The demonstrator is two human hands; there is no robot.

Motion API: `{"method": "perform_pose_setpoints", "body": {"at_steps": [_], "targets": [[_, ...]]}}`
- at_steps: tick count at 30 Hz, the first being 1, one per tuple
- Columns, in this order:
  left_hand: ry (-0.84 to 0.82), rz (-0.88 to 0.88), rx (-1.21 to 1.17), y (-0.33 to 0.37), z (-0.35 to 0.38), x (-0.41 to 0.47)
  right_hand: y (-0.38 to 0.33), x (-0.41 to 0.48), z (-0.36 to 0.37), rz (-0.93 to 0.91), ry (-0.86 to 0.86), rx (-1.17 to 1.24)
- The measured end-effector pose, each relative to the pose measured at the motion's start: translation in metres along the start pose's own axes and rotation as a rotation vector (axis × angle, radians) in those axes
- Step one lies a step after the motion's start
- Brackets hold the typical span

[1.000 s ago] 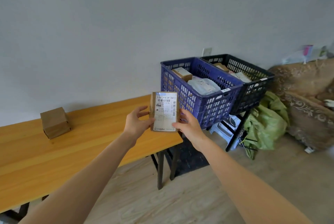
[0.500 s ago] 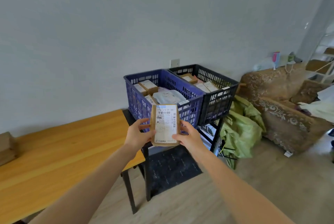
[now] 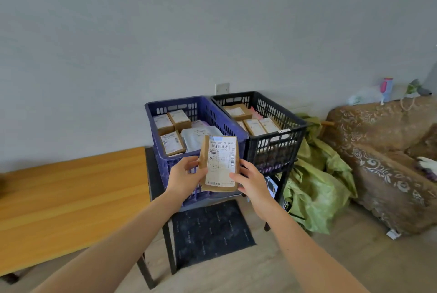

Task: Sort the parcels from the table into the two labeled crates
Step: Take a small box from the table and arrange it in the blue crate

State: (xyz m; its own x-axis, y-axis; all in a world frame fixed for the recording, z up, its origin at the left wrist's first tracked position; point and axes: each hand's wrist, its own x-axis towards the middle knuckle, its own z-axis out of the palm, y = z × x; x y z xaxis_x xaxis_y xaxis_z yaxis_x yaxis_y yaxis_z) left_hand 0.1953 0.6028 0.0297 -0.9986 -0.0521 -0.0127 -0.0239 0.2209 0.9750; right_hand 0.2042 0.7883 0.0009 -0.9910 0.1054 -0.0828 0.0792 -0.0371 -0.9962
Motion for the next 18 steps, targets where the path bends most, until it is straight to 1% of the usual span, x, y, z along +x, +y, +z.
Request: {"method": "perform_pose_setpoints", "body": {"at_steps": [4,10,18], "targets": [[0.048,0.041,-0.001,0.008,0.012,0.028,-0.008,0.032,-0.009,-0.014,-0.026,0.020],[0.041,0.062,0.020,0.012,0.011,0.091,-0.021,0.089,-0.002,-0.043,-0.047,0.035],[-0.014,0.057,0.040,0.012,0.002,0.196,-0.047,0.196,0.024,-0.083,-0.073,-0.098]]}}
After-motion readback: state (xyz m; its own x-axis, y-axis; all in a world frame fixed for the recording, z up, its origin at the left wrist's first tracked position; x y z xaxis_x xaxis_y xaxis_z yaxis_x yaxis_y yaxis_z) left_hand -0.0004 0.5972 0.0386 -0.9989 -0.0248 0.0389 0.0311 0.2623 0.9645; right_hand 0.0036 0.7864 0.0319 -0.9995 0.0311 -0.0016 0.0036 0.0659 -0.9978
